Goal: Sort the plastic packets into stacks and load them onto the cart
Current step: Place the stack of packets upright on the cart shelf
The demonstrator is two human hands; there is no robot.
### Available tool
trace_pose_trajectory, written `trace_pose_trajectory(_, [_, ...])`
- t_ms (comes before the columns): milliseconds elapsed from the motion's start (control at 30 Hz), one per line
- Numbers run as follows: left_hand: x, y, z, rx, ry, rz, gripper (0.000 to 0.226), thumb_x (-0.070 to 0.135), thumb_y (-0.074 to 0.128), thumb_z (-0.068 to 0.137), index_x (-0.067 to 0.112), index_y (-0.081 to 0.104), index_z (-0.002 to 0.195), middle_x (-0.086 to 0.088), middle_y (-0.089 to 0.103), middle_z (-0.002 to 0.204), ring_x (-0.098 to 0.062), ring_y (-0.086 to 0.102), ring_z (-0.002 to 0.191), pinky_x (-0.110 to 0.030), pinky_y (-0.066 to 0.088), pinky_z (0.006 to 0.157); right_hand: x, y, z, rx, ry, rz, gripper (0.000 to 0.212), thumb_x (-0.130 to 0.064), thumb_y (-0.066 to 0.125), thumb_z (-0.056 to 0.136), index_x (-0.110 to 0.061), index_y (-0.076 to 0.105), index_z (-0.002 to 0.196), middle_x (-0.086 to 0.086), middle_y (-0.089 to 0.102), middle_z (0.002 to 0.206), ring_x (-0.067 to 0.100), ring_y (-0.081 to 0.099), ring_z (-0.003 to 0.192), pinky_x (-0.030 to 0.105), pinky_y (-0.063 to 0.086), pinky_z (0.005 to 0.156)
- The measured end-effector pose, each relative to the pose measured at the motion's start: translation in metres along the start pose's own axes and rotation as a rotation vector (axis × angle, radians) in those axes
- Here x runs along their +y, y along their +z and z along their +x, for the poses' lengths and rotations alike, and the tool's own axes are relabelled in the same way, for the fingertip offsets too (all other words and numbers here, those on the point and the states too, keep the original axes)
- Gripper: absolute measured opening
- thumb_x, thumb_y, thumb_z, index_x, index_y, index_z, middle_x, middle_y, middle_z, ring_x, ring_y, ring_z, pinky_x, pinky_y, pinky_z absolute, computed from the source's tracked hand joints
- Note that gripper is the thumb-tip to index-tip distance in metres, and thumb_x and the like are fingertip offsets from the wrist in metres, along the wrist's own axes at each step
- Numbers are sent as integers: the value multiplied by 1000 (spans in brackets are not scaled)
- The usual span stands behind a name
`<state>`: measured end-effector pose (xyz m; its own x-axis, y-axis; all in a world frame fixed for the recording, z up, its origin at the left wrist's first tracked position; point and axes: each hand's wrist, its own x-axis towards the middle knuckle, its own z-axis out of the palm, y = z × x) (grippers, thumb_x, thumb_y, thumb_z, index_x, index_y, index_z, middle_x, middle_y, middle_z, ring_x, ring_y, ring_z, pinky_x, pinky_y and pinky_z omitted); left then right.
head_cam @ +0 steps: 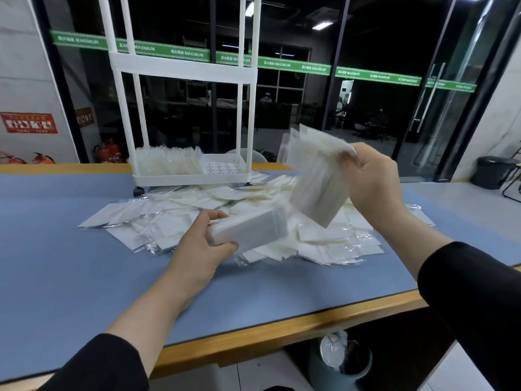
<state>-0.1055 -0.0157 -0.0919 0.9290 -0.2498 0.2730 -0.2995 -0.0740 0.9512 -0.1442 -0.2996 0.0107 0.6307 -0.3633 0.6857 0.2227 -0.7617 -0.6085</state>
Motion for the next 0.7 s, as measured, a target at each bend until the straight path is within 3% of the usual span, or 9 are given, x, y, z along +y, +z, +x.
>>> trace_pose_trajectory(100, [4,-16,-1,27,24,-44,45,20,80,67,31,62,108,3,69,103,-6,63,79,-16,49,71,-11,2,8,40,30,86,23,-30,52,100,-18,67,88,7,65,78,11,46,66,32,38,61])
trace_pose_trajectory(200, [8,-39,-4,23,15,-130,43,-3,82,76,19,65,109,-6,69,102,-7,65,78,-12,49,68,-26,14,9,44,60,177,25,-35,56,98,-15,66,86,9,65,80,12,50,70,35,42,64])
trace_pose_trajectory(267, [7,-58,-7,0,-11,-193,47,2,85,70,14,66,112,-10,71,102,-13,68,85,-15,50,75,-39,30,4,41,69,258,27,-32,58,97,-11,65,82,11,62,76,11,49,70,34,41,65])
trace_pose_trajectory(400, [4,-92,-18,-29,-86,-378,62,9,86,54,10,65,112,-8,71,101,-20,68,96,-19,53,80,-73,80,-23,-25,135,463,23,-25,61,97,-13,64,78,-6,58,69,9,49,65,29,40,62])
trace_pose_trajectory(500, [5,-117,-28,-26,-102,-449,52,0,81,60,14,70,109,-8,73,107,-20,69,102,-21,55,84,-100,127,-50,-116,198,612,22,-23,61,97,-19,66,76,-11,61,67,7,52,63,27,45,62])
trace_pose_trajectory(600, [5,-148,-35,62,-105,-401,66,3,81,62,10,65,126,-3,73,117,-15,68,105,-30,48,95,-129,170,-71,-204,350,888,12,-18,63,97,-20,71,88,-1,70,81,15,61,72,39,56,69])
trace_pose_trajectory(700, [7,-179,-37,126,-88,-233,47,15,80,66,20,72,111,6,73,105,-7,62,91,-31,40,81,-148,206,-89,-336,502,1068,7,-15,64,97,-15,69,102,2,72,90,16,66,79,38,56,69])
